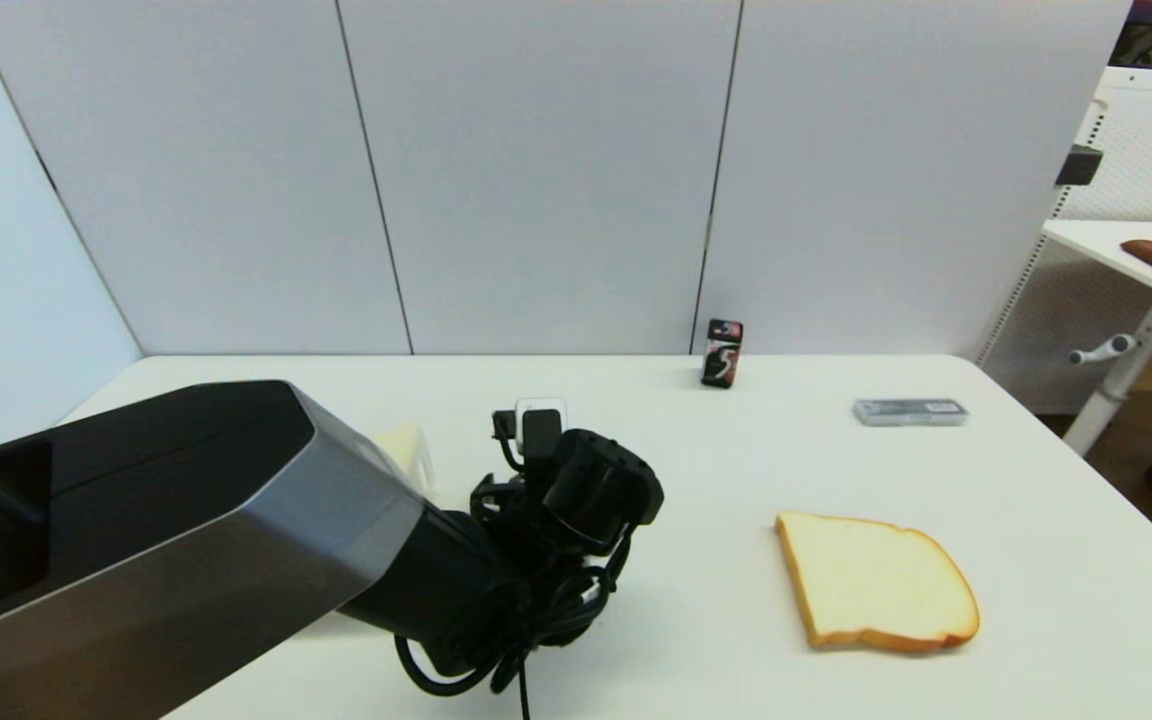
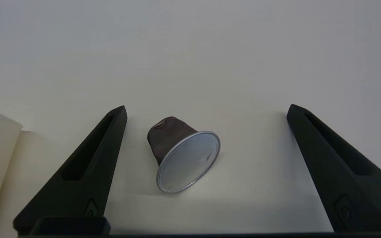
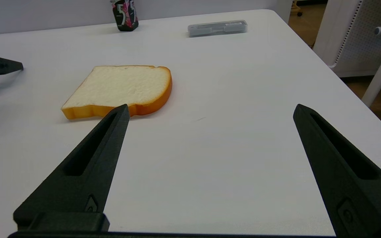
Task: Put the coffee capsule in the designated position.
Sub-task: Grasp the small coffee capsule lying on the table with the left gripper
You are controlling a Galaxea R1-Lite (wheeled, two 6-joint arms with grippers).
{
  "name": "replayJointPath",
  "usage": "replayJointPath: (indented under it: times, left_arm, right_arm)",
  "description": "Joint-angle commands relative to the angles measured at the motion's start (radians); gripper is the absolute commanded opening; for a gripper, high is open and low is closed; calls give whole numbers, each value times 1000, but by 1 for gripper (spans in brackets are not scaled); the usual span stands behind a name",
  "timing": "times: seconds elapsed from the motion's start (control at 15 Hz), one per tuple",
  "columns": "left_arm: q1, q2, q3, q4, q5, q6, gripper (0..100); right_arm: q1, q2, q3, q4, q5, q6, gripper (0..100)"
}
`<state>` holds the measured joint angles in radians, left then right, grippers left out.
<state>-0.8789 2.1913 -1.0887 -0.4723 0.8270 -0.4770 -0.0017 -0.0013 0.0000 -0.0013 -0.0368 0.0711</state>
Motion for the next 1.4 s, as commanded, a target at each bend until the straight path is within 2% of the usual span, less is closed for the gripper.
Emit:
replayJointPath:
  times: [0.07,1.4]
  left_arm:
    - [0,13,0,8,6,-28,100]
    - [3,33,4,15,15,-29,100]
  right_arm:
    - [0,1,0,0,0,1,100]
    - [0,1,0,0,0,1,100]
